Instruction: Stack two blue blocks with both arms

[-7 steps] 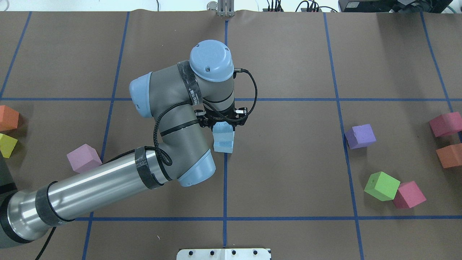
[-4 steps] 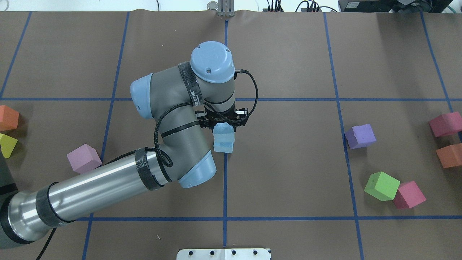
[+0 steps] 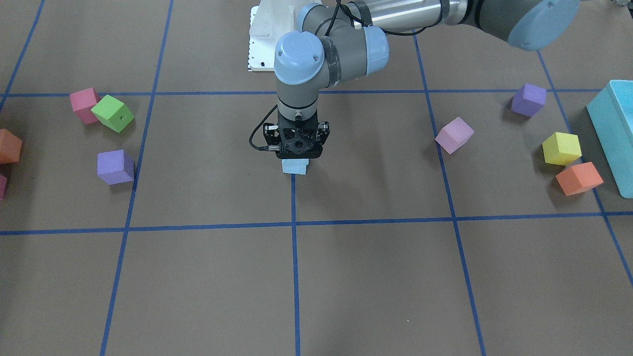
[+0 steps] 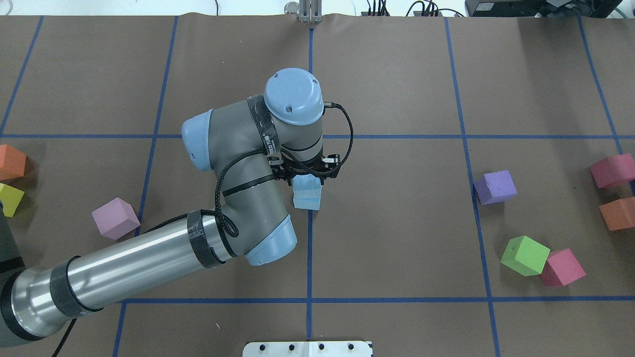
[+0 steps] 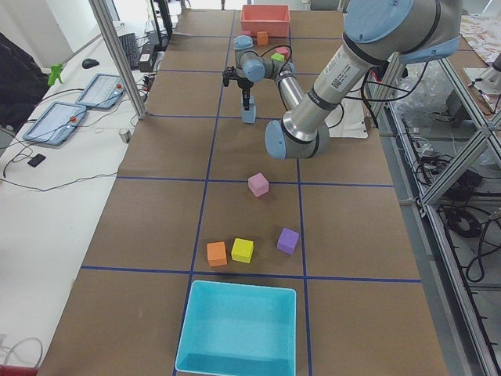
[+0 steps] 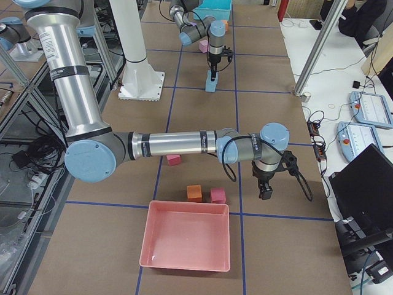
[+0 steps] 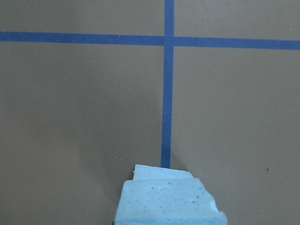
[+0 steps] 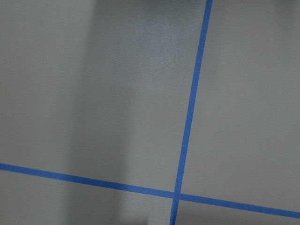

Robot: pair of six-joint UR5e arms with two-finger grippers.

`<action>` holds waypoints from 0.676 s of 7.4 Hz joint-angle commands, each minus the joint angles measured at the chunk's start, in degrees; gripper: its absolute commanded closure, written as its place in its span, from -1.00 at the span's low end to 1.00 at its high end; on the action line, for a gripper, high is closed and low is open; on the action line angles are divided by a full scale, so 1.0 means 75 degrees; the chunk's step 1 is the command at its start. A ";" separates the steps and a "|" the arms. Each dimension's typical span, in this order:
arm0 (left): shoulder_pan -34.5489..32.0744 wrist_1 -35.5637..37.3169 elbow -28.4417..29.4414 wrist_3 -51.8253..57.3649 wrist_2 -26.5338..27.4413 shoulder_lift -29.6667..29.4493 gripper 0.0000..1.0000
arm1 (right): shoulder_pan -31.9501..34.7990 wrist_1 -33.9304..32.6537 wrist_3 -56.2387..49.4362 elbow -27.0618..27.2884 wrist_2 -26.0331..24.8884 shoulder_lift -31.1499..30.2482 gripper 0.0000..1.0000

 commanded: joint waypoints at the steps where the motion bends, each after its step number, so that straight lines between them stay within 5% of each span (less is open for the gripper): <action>1: 0.0005 -0.0002 -0.0022 0.0009 0.0006 -0.0006 -0.90 | -0.0004 0.0000 0.0004 0.0000 -0.0010 0.0002 -1.00; 3: -0.0007 0.0033 -0.0395 0.0021 -0.0017 0.0040 -0.95 | -0.0004 0.0000 0.0028 0.0000 -0.0010 0.0014 -1.00; 5: -0.0169 0.0104 -0.1551 0.0114 -0.0087 0.0623 -0.95 | -0.0004 0.0000 0.0039 -0.0012 0.0001 0.0014 -1.00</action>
